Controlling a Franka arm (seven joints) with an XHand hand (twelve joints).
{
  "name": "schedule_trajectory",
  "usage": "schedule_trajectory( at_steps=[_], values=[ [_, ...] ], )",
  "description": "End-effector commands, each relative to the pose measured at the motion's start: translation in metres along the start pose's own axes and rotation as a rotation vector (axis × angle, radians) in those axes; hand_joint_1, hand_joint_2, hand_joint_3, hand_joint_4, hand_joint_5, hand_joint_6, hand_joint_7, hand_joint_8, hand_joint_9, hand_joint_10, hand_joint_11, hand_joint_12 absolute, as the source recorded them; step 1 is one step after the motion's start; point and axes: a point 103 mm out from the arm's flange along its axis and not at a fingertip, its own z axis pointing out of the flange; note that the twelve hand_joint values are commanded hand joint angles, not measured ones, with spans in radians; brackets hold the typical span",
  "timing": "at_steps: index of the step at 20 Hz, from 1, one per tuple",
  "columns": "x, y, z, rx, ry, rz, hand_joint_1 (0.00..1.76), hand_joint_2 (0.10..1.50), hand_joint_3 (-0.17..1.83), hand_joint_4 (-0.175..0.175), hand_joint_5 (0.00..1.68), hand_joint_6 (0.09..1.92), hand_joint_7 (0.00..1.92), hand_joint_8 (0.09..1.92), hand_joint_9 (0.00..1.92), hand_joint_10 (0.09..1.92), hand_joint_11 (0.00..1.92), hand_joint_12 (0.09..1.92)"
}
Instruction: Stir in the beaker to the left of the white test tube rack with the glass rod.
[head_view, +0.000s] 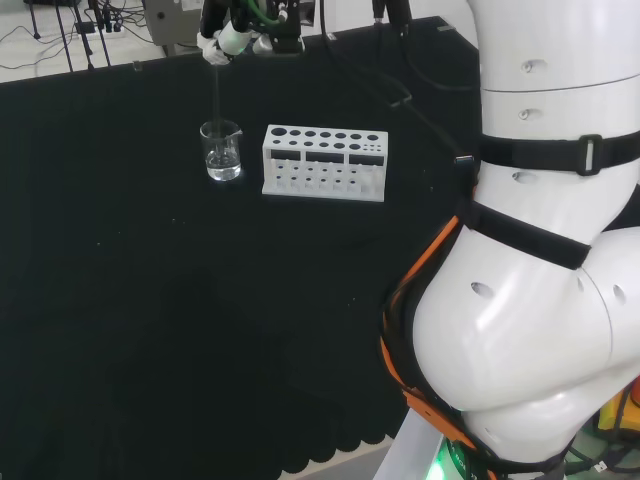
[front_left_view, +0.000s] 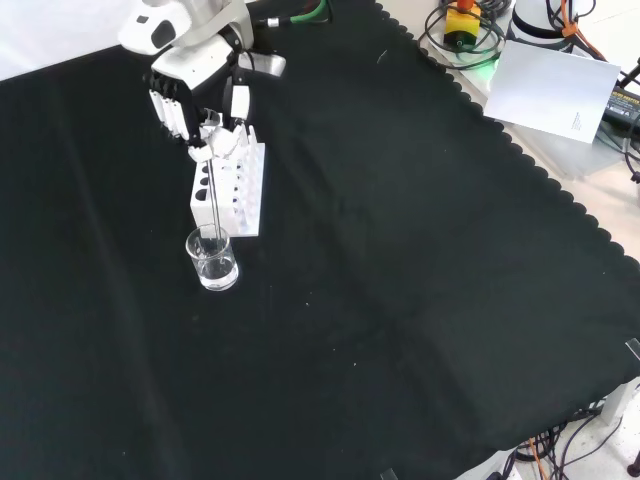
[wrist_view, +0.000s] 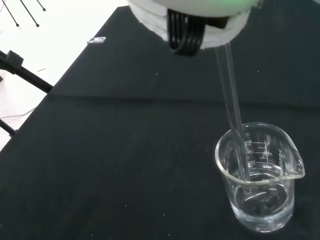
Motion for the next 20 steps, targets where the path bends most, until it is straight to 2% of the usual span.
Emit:
schedule_trajectory(
  at_steps=[1,5,11,16,20],
  values=[
    [-0.007,0.027,0.01,0.011,0.03,0.002,1.31,0.78,0.45,-0.175,1.34,0.12,1.24,0.96,1.85,0.51,1.35,1.01],
    [-0.02,0.029,0.009,0.005,0.024,0.017,1.32,0.78,0.45,-0.175,1.34,0.12,1.24,0.96,1.85,0.51,1.35,1.01],
    [-0.04,0.012,-0.004,-0.013,0.016,0.052,1.31,0.79,0.45,-0.175,1.34,0.11,1.24,0.96,1.85,0.51,1.35,1.01],
    [-0.039,-0.006,-0.01,-0.018,0.002,0.065,1.31,0.79,0.45,-0.175,1.35,0.11,1.24,0.96,1.85,0.51,1.35,1.01],
    [-0.027,-0.007,-0.008,-0.01,-0.005,0.047,1.31,0.79,0.45,-0.175,1.35,0.11,1.24,0.96,1.85,0.52,1.35,1.01]
  ],
)
